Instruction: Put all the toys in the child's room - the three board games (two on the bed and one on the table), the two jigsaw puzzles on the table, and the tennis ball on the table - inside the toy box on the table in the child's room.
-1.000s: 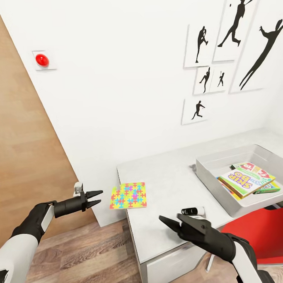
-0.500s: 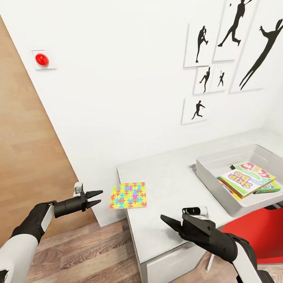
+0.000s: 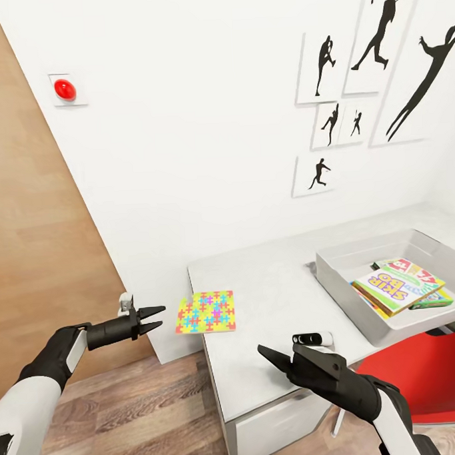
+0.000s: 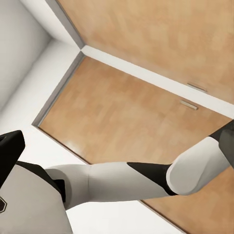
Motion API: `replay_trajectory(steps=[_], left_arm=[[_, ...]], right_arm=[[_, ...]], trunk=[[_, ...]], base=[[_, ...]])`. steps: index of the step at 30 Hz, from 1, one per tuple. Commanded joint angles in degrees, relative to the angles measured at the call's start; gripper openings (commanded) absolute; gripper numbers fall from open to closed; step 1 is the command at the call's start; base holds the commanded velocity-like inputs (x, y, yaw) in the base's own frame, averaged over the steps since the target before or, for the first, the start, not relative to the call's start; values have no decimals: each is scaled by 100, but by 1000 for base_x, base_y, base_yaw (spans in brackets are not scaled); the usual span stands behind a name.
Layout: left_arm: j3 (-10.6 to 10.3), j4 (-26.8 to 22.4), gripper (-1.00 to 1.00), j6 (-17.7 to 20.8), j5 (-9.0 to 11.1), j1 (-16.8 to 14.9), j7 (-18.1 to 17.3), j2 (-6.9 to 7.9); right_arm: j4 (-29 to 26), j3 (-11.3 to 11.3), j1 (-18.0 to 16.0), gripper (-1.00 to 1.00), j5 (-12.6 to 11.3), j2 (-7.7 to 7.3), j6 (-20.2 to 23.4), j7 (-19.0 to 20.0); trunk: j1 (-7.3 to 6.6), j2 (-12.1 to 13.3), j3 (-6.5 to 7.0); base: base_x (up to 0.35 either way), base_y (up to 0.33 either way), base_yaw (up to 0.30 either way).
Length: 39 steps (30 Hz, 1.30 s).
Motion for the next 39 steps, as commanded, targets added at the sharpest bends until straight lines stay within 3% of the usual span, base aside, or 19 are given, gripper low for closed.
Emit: replay_trajectory(steps=[1,8,20,39], left_arm=[[4,1,100,48,10,-3,-10,0],[4,1,100,48,10,-3,-10,1],[4,1,100,48,10,-3,-10,3],[4,1,100,48,10,-3,-10,0]], right_arm=[[-1,-1,-3,100,-1,0,24,12],[2,-1,-3,100,-1,1,24,13],[0,7,-3,100,-1,26,24,10],[0,13,-3,100,-1,38,24,10]], trunk=[[0,-3,-5],[0,-3,-5],[263,-484,-221],[373,-685,-310]], base=[[0,0,0],[0,0,0],[0,0,0],[0,0,0]])
